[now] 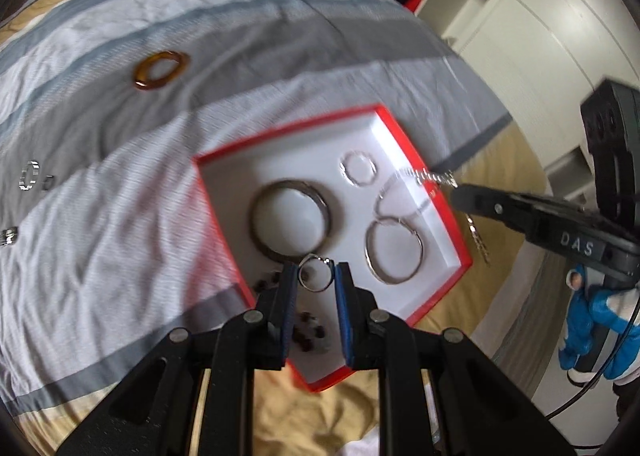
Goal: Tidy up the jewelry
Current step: 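Carry the ring and necklace over the white box with both tools, then lower the necklace into the box and open the right tool while the left tool releases the ring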
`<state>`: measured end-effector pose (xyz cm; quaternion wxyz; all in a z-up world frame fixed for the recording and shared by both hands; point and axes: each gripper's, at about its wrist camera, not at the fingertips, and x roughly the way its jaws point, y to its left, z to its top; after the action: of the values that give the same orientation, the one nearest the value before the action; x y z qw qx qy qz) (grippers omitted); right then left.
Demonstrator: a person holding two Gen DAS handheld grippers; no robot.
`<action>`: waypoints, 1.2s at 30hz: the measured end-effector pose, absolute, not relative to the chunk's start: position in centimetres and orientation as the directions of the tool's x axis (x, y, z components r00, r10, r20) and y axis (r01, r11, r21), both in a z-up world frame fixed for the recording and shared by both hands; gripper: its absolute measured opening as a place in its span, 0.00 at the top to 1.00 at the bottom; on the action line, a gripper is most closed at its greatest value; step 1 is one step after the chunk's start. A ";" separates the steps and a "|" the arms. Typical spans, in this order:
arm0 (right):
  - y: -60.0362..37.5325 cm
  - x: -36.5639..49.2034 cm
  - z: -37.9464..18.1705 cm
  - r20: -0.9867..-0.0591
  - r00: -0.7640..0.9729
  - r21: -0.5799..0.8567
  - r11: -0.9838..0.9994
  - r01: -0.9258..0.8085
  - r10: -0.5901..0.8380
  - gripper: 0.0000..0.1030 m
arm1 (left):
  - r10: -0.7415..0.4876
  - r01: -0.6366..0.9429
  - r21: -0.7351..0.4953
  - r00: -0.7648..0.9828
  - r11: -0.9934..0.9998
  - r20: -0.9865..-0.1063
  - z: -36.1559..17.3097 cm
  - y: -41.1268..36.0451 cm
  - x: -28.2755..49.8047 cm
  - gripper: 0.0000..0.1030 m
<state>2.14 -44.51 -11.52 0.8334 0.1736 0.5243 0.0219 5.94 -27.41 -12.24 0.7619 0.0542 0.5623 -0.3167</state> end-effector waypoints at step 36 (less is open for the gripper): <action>-46.5 -0.2 -18.2 -0.937 0.303 0.241 0.951 0.194 0.176 0.86 | -0.369 0.548 -0.295 0.026 0.783 -0.929 -18.8 -31.2 4.8 0.80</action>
<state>-0.20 -46.51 -18.24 0.7919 0.1567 0.5902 -0.0057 4.79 -31.18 -18.83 0.7125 0.0724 0.6194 -0.3216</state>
